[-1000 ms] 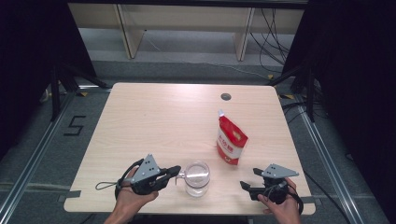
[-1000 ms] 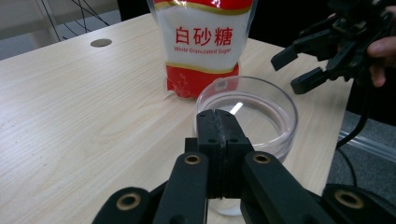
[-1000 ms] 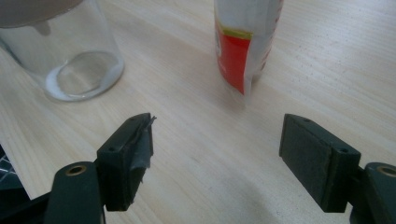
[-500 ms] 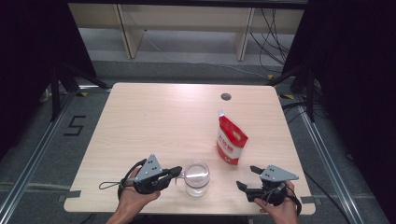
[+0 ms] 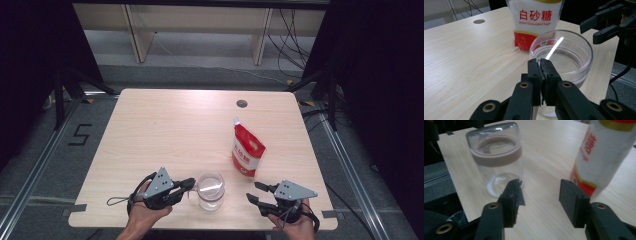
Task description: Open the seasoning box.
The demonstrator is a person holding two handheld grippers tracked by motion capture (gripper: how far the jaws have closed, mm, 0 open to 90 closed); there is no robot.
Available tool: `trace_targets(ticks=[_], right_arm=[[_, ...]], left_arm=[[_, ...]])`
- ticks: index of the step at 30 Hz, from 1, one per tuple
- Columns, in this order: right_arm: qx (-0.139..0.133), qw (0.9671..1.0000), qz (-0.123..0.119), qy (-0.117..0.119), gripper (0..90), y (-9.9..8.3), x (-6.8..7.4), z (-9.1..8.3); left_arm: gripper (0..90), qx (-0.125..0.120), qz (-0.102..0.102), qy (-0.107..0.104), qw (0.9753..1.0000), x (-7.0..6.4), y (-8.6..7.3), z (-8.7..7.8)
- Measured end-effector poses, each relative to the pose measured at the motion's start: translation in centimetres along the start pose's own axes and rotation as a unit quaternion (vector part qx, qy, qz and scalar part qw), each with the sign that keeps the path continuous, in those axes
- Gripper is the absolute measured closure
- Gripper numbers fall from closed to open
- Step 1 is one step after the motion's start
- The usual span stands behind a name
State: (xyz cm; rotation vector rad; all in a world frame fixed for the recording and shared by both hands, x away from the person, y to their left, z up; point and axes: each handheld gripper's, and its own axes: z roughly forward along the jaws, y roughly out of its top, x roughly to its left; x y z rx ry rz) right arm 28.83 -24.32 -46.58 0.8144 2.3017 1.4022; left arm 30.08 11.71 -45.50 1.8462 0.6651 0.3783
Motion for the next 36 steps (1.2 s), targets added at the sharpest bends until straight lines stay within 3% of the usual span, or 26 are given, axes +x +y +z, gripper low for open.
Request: trace_targets(ticks=[2, 5, 6, 9, 11, 14, 16, 18, 20, 22, 23, 25, 27, 28, 31, 36], right_arm=[[-0.003, 1.0, 0.006, 0.004, 57.9, 0.2, 0.5, 0.1], [-0.02, 0.9994, -0.03, 0.003, 61.0, 0.5, 0.8, 0.4], [-0.022, 0.9989, -0.041, 0.005, 62.7, 0.6, 0.9, 0.5], [-0.021, 0.999, -0.037, 0.009, 67.1, 0.7, 1.2, 0.5], [-0.042, 0.9984, -0.036, 0.01, 72.7, 0.9, 1.4, 0.8], [-0.036, 0.9985, -0.038, 0.018, 75.0, 1.1, 1.6, 1.0], [-0.034, 0.9986, -0.033, 0.023, 76.2, 1.2, 2.0, 1.3], [-0.041, 0.9976, -0.051, 0.022, 78.4, 1.6, 2.1, 1.8], [-0.027, 0.9984, -0.041, 0.03, 79.8, 1.8, 2.2, 2.1], [-0.025, 0.9976, -0.056, 0.033, 81.7, 2.0, 2.2, 2.6], [-0.02, 0.9979, -0.052, 0.035, 82.8, 2.0, 2.3, 2.8], [-0.023, 0.9972, -0.061, 0.038, 84.6, 2.2, 2.4, 3.2], [-0.019, 0.9978, -0.048, 0.042, 85.6, 2.5, 2.8, 3.4], [-0.021, 0.9971, -0.056, 0.047, 86.0, 2.7, 2.8, 3.6], [-0.015, 0.997, -0.064, 0.041, 86.8, 2.9, 3.0, 4.1], [-0.005, 0.9962, -0.071, 0.05, 88.0, 3.5, 3.0, 4.4]], left_arm=[[86.3, -0.004, 0.002, -0.003, 1.0, 0.0, 0.0, 0.1], [86.4, -0.01, 0.01, -0.008, 0.9999, 0.2, -0.2, 0.0], [86.3, -0.011, 0.001, -0.006, 0.9999, 0.2, -0.3, 0.0], [86.4, -0.005, 0.009, -0.002, 0.9999, 0.4, -0.3, -0.2], [86.6, -0.008, 0.004, -0.003, 1.0, 0.4, -0.4, -0.2], [86.5, -0.011, -0.001, -0.001, 0.9999, 0.4, -0.5, -0.3], [86.4, -0.01, 0.006, -0.001, 0.9999, 0.5, -0.5, -0.4], [86.5, -0.009, 0.01, -0.001, 0.9999, 0.5, -0.4, -0.3], [86.5, -0.009, 0.012, -0.002, 0.9999, 0.5, -0.4, -0.4], [86.5, -0.009, 0.012, -0.002, 0.9999, 0.5, -0.4, -0.4], [86.5, -0.009, 0.012, -0.002, 0.9999, 0.5, -0.4, -0.4], [86.5, -0.008, 0.012, -0.001, 0.9999, 0.5, -0.5, -0.4], [86.5, -0.009, 0.004, -0.002, 0.9999, 0.4, -0.5, -0.4], [86.5, -0.01, 0.003, -0.002, 0.9999, 0.4, -0.5, -0.3], [86.5, -0.009, 0.004, -0.002, 0.9999, 0.5, -0.5, -0.4], [86.5, -0.01, 0.002, -0.004, 0.9999, 0.5, -0.5, -0.3]])
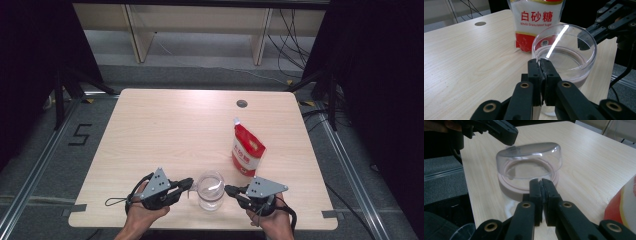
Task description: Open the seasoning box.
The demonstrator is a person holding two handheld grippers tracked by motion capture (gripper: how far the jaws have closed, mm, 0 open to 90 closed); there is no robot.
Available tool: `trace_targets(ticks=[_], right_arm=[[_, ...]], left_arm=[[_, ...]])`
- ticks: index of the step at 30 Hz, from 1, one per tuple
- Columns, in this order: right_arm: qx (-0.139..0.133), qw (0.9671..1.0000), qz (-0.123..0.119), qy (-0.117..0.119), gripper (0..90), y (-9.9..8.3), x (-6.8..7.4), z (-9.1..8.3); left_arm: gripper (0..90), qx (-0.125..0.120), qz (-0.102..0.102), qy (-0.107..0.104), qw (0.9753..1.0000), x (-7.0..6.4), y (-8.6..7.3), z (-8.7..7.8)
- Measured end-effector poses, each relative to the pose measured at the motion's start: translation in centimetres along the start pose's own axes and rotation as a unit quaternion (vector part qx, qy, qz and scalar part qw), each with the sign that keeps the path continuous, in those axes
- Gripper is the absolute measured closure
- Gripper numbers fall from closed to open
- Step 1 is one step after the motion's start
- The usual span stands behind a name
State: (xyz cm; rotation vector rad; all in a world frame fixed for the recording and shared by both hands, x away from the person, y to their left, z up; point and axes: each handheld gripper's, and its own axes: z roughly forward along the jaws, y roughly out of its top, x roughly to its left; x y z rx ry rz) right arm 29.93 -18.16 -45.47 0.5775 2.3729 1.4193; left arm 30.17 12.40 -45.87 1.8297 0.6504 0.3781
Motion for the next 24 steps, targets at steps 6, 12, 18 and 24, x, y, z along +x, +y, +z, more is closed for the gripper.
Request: trace_targets(ticks=[6, 12, 18, 24], right_arm=[[-0.002, 0.9999, -0.01, -0.003, 88.6, 0.8, 0.0, 0.0], [-0.008, 0.9998, -0.017, -0.003, 88.5, 1.4, 0.2, 0.3], [-0.016, 0.9997, -0.021, -0.002, 87.8, 2.0, 0.3, 0.4], [-0.016, 0.9995, -0.026, 0.0, 87.5, 2.6, 0.5, 0.4]], left_arm=[[78.1, 0.001, 0.003, -0.015, 0.9999, 0.4, 0.1, -0.1], [53.7, 0.021, 0.018, -0.026, 0.9993, 0.5, -0.2, -0.8], [40.6, 0.042, -0.002, -0.017, 0.999, 0.1, -1.2, -1.1], [31.4, 0.068, -0.004, -0.022, 0.9974, 0.3, -2.2, -1.5]])
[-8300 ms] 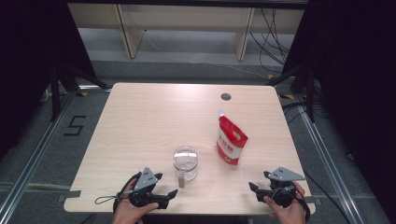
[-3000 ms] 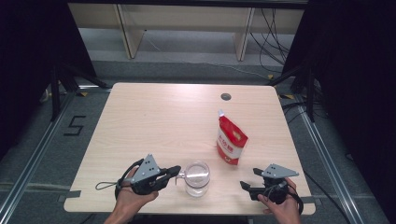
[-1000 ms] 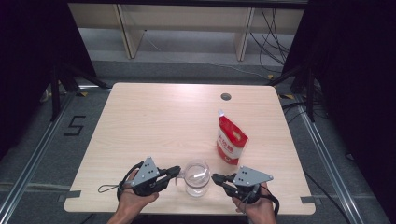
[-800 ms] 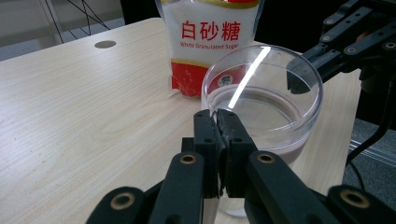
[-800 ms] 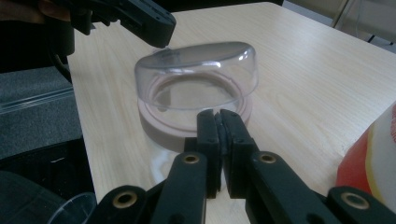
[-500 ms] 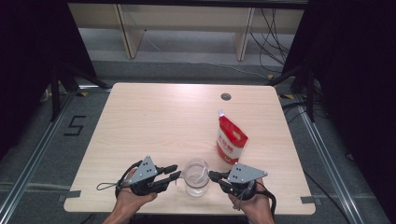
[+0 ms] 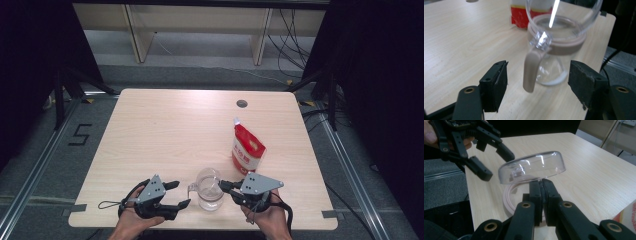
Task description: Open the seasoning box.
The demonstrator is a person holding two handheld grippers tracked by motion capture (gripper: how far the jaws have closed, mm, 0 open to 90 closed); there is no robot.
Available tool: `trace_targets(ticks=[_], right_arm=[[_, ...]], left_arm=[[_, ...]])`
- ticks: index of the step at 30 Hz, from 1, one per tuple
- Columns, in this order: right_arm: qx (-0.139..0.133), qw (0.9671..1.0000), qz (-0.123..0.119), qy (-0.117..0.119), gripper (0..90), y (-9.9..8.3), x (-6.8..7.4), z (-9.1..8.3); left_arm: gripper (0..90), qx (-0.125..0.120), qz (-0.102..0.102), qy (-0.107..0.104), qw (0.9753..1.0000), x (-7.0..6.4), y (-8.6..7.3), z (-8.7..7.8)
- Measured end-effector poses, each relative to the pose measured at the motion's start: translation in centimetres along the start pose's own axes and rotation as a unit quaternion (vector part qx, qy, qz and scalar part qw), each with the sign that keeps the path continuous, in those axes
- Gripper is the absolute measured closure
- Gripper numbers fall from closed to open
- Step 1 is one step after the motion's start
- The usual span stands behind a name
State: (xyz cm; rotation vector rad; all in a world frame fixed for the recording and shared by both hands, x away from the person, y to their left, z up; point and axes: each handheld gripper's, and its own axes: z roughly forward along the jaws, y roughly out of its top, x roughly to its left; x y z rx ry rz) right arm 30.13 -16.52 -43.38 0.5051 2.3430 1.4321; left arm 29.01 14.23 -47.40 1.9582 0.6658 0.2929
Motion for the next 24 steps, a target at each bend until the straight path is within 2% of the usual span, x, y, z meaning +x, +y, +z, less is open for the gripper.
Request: trace_targets(ticks=[3, 4, 6, 8, 9, 11, 13, 14, 17, 20, 21, 22, 23, 24], right_arm=[[-0.003, 1.0, -0.004, 0.001, 87.1, 0.3, 0.1, 0.1], [-0.006, 1.0, -0.005, 0.001, 87.1, 0.4, 0.1, 0.1], [-0.007, 1.0, -0.006, 0.0, 87.1, 0.4, 0.1, 0.2], [-0.01, 0.9998, -0.015, 0.0, 86.9, 0.8, 0.1, 0.4], [-0.008, 0.9999, -0.008, -0.002, 86.8, 0.9, 0.2, 0.4], [-0.009, 0.9999, -0.012, 0.002, 86.7, 1.1, 0.2, 0.6], [-0.005, 0.9999, -0.015, 0.005, 86.5, 1.4, 0.2, 0.6], [-0.01, 0.9999, -0.011, 0.001, 86.4, 1.5, 0.4, 0.8], [-0.007, 0.9998, -0.018, 0.007, 86.3, 1.9, 0.5, 1.0], [-0.01, 0.9997, -0.024, 0.005, 85.9, 2.3, 0.5, 1.3], [-0.007, 0.9997, -0.024, 0.008, 85.9, 2.4, 0.6, 1.3], [-0.017, 0.9991, -0.038, 0.002, 85.9, 2.5, 0.4, 1.4], [-0.013, 0.9996, -0.023, 0.008, 85.9, 2.6, 0.6, 1.4], [-0.017, 0.9995, -0.026, 0.007, 85.9, 2.8, 0.6, 1.5]], left_arm=[[28.1, 0.011, 0.009, 0.004, 0.9999, 0.2, -0.5, -0.2], [26.5, 0.016, -0.008, 0.01, 0.9998, 0.2, -0.9, -0.3], [21.7, 0.02, -0.007, 0.011, 0.9997, 0.4, -1.1, -0.4], [20.8, 0.019, -0.019, 0.013, 0.9995, 0.4, -1.5, -0.6], [20.1, 0.025, -0.016, 0.012, 0.9995, 0.5, -1.6, -0.7], [17.2, 0.025, -0.022, 0.014, 0.9993, 0.4, -1.8, -0.8], [17.0, 0.035, -0.009, 0.019, 0.9992, 0.6, -2.0, -0.9], [17.0, 0.027, -0.014, 0.018, 0.9994, 0.5, -2.1, -0.9], [17.1, 0.034, -0.02, 0.02, 0.999, 0.5, -2.3, -1.0], [17.1, 0.03, -0.021, 0.018, 0.9991, 0.6, -2.5, -1.0], [17.1, 0.03, -0.031, 0.023, 0.9988, 0.6, -2.6, -1.0], [17.1, 0.035, -0.024, 0.023, 0.9988, 0.8, -2.6, -1.1], [17.1, 0.032, -0.027, 0.024, 0.9988, 0.8, -2.7, -1.0], [17.1, 0.043, -0.019, 0.027, 0.9986, 1.0, -2.7, -1.1]])
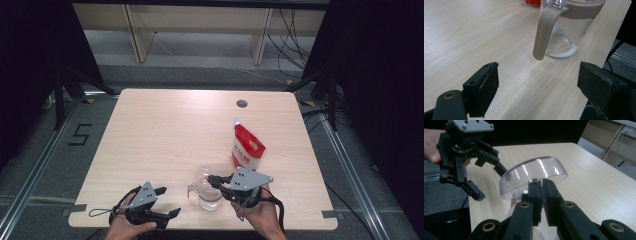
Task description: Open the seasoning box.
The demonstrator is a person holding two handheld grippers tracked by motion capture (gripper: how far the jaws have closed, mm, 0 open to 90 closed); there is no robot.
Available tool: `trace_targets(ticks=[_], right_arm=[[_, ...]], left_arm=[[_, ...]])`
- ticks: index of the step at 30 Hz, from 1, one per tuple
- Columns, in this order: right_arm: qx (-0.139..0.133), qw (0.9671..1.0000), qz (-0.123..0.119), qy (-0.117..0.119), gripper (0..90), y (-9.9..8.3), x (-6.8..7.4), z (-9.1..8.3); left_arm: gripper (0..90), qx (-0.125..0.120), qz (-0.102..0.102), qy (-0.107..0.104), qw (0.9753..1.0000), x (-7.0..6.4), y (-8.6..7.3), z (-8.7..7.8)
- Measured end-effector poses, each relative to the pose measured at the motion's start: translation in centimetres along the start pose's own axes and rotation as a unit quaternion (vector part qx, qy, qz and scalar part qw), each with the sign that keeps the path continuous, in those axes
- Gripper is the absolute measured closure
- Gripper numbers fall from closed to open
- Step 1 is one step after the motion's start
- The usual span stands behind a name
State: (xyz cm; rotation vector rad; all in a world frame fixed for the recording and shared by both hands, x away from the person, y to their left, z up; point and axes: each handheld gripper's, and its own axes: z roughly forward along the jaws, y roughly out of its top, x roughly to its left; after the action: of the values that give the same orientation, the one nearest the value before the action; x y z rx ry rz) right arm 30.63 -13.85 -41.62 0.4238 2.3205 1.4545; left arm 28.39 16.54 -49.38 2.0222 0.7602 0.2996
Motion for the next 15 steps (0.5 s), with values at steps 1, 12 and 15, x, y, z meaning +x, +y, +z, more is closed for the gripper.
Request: trace_targets(ticks=[1, 12, 15], right_arm=[[0.003, 1.0, 0.002, 0.001, 85.9, 0.1, 0.1, 0.0], [0.0, 0.9999, -0.011, 0.008, 85.7, 0.9, 0.3, 1.0], [0.0, 0.9999, -0.01, 0.012, 85.7, 1.0, 0.3, 1.2]], left_arm=[[17.1, 0.0, -0.002, 0.0, 1.0, 0.0, 0.0, 0.0], [17.1, -0.016, -0.013, -0.009, 0.9998, -0.1, 0.0, -0.1], [17.1, -0.016, -0.01, -0.006, 0.9998, -0.1, 0.0, -0.1]])
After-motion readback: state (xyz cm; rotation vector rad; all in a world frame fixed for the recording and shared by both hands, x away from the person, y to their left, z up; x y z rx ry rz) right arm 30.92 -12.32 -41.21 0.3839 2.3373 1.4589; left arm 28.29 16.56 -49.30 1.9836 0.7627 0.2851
